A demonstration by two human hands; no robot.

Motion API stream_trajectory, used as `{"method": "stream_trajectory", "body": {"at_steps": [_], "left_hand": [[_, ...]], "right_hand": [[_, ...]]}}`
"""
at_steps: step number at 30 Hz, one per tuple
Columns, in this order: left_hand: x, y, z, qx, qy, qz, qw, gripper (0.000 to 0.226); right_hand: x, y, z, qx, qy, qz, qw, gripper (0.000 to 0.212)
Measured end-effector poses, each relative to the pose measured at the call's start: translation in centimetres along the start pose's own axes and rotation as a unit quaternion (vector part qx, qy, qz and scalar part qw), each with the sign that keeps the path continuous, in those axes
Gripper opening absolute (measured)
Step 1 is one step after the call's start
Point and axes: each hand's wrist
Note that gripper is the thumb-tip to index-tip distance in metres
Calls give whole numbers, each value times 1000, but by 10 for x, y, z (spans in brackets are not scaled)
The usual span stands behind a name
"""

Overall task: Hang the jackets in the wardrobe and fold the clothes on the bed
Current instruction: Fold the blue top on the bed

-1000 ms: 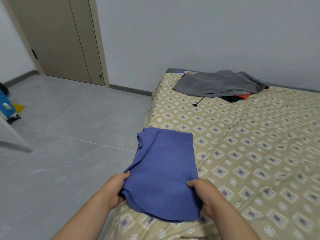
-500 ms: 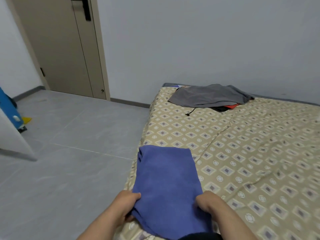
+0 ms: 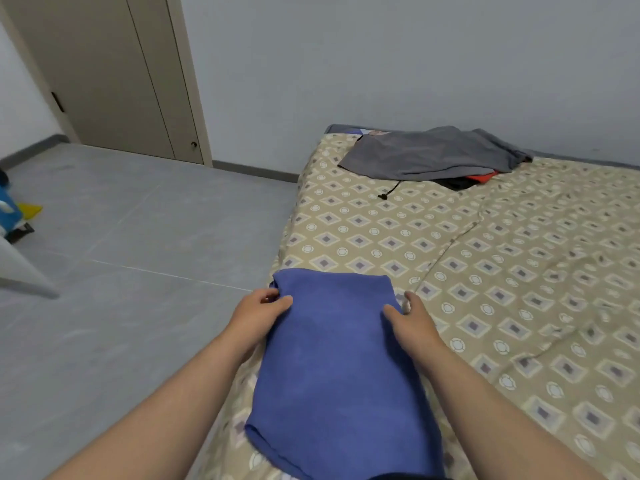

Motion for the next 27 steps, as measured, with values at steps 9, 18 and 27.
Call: {"method": "stream_trajectory", "body": {"at_steps": [9,18,27], "left_hand": [[55,16,14,36,-20,-3,999,38],[76,24,8,56,-26,62,996,12],[84,10,43,199,35,130,971,33]], "right_hand": [[77,-31,-24,-150,-122,-68,979,35],[95,-37,-36,-113,-139,-63,982,17],[99,-12,-14,-180,61,-48,981,20]]}}
Point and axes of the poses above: each hand's wrist, its own x-axis towards the middle knuckle, its own z-axis out of the palm, y = z × x, and after that the axes turned 10 degrees about -x, right-handed
